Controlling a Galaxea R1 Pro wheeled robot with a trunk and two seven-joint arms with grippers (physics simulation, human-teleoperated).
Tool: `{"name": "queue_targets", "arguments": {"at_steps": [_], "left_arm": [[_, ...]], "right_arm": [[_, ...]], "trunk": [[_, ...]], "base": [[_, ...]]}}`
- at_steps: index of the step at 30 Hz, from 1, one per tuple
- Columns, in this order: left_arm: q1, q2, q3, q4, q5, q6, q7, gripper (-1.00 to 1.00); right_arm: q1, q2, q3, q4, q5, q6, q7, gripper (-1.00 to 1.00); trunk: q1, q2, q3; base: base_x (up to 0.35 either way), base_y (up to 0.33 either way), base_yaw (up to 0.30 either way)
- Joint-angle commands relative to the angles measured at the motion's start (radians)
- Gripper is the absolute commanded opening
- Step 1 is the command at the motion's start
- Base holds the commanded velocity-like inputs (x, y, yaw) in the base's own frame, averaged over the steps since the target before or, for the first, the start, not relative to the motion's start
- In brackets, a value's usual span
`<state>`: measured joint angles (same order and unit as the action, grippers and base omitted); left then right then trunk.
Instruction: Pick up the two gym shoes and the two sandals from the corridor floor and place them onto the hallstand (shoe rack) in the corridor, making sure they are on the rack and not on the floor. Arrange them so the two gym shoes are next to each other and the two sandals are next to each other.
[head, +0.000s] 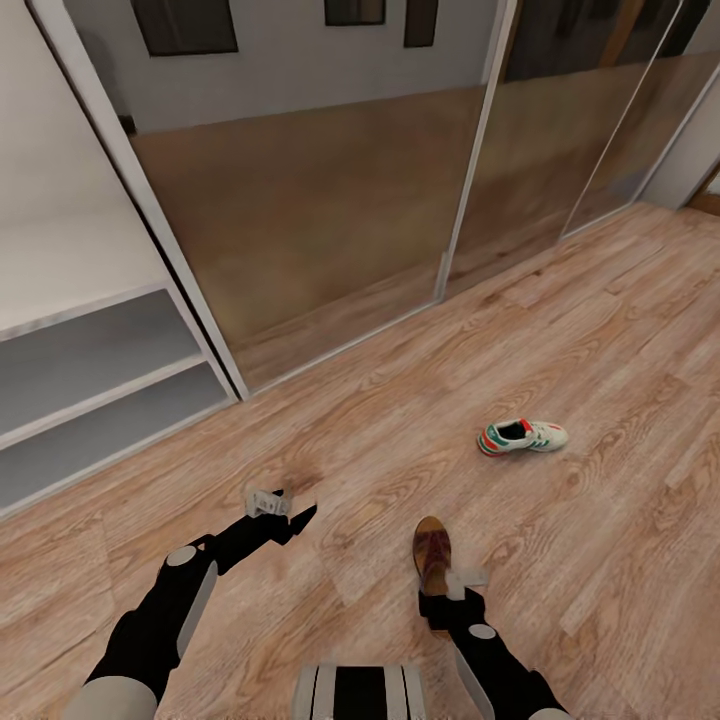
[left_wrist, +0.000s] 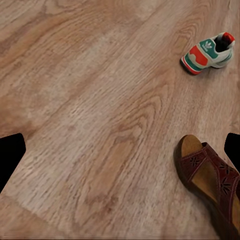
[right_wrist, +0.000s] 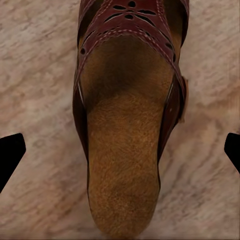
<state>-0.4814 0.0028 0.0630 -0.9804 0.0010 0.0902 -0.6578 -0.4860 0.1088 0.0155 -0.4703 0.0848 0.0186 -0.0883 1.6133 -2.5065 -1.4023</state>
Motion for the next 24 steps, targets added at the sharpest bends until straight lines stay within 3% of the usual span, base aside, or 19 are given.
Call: {"name": "queue_targets", "arguments": {"at_steps": [1,11,19,24], "left_arm": [[0.000,-0.001,0.003,-0.001,0.001,0.009,-0.006,1.00],[0.000,0.000,0.002,-0.001,-0.002,0.009,-0.006,1.00],[-0.002,-0.001,0.005,-0.005,-0.002,0.011,-0.006,1.00],[-0.002,0.001,0.004,-0.016,0.000,0.013,-0.005,1.00]], "right_arm": [[0.000,0.000,-0.001,0.000,0.009,0.002,-0.005,1.00],[0.000,-0.001,-0.071,-0.003,0.010,0.001,-0.005,1.00],[0.000,-0.001,-0.079,-0.004,0.010,0.001,-0.005,1.00],[0.000,-0.001,-0.079,-0.002,0.010,0.001,-0.005,1.00]], "trunk": [[0.000,-0.001,-0.006],[0.005,-0.003,-0.060],[0.008,-0.005,-0.100],[0.008,-0.005,-0.100]], "base": [[0.000,0.000,0.012],[0.000,0.000,0.004],[0.000,0.000,0.000],[0.000,0.000,0.000]]}}
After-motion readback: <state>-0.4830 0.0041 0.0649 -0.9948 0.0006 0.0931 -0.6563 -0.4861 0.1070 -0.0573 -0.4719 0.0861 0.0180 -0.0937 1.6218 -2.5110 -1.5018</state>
